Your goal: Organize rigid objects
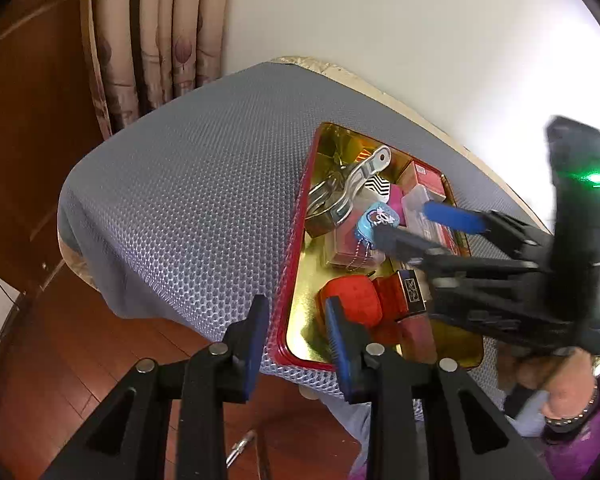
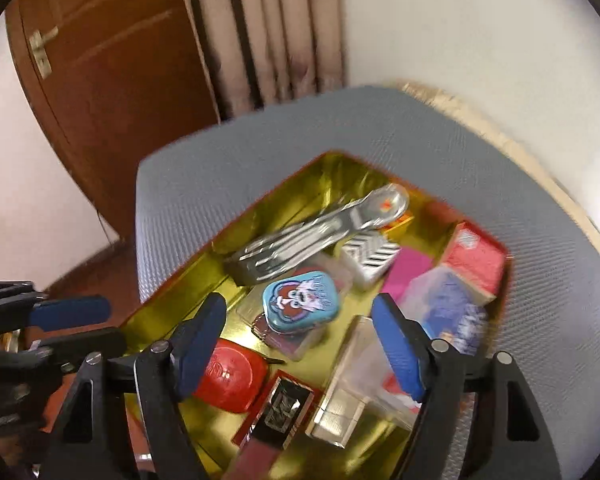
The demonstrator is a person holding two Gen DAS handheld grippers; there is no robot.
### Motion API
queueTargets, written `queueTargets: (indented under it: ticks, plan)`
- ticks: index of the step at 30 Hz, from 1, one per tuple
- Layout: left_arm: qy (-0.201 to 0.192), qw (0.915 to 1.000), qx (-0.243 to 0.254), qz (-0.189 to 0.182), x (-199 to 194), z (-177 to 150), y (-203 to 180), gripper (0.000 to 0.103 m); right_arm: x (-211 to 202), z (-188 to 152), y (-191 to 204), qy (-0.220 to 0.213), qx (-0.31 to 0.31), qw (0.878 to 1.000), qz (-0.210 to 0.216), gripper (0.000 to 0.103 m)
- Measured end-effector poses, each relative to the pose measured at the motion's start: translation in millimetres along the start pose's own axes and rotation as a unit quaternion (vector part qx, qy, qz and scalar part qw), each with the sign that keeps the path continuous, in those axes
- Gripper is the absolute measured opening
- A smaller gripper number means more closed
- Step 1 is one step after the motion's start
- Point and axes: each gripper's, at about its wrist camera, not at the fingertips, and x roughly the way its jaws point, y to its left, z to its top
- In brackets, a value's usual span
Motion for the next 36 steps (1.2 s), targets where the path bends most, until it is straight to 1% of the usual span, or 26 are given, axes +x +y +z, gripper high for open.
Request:
queueTargets:
  ticks: [1,4,7,9,12,13,15,18,21,25,29,33,36]
  plan:
    - [-0.001,1.0,0.003,-0.001,0,-1,-1,0.03,-12,-4,-3,-0.014,0.01,1.0,0.006,0.073]
    - [-0.006,0.9999,0.011,0.002,2,-1,-2,0.03,-39,-16,-9,-0.049,0.025,0.998,-0.015,0.076]
    - [-0.011,0.9997,0.02,0.003,2,-3,-5,0.03,-64,-38,-13,-0.073,0.052,0.996,-0.024,0.076]
    - [-0.023,0.9994,0.025,0.009,-1,-4,-8,0.03,-75,-51,-15,-0.085,0.07,0.993,-0.038,0.076]
    - [-0.06,0.9966,0.047,0.03,-10,-7,-18,0.03,-88,-71,-8,-0.101,0.085,0.989,-0.065,0.078]
    - [-0.074,0.995,0.056,0.037,-14,-8,-22,0.03,-92,-76,-4,-0.107,0.087,0.987,-0.084,0.083]
    - [-0.1,0.9913,0.071,0.047,-21,-10,-28,0.03,-101,-82,5,-0.121,0.09,0.982,-0.11,0.087]
    - [-0.14,0.9843,0.092,0.056,-34,-15,-36,0.03,-110,-87,18,-0.144,0.101,0.974,-0.141,0.093]
    - [-0.173,0.9768,0.106,0.067,-46,-21,-43,0.03,-119,-92,28,-0.159,0.106,0.969,-0.158,0.095]
    - [-0.19,0.9729,0.111,0.071,-52,-26,-48,0.036,-131,-94,36,-0.177,0.11,0.96,-0.185,0.098]
    - [-0.205,0.9711,0.102,0.067,-60,-29,-49,0.036,-140,-94,41,-0.19,0.115,0.952,-0.209,0.1]
    - [-0.22,0.9709,0.08,0.052,-71,-29,-43,0.036,-148,-94,45,-0.201,0.117,0.948,-0.218,0.1]
    - [-0.228,0.9688,0.073,0.064,-75,-29,-40,0.036,-152,-94,50,-0.204,0.111,0.947,-0.222,0.101]
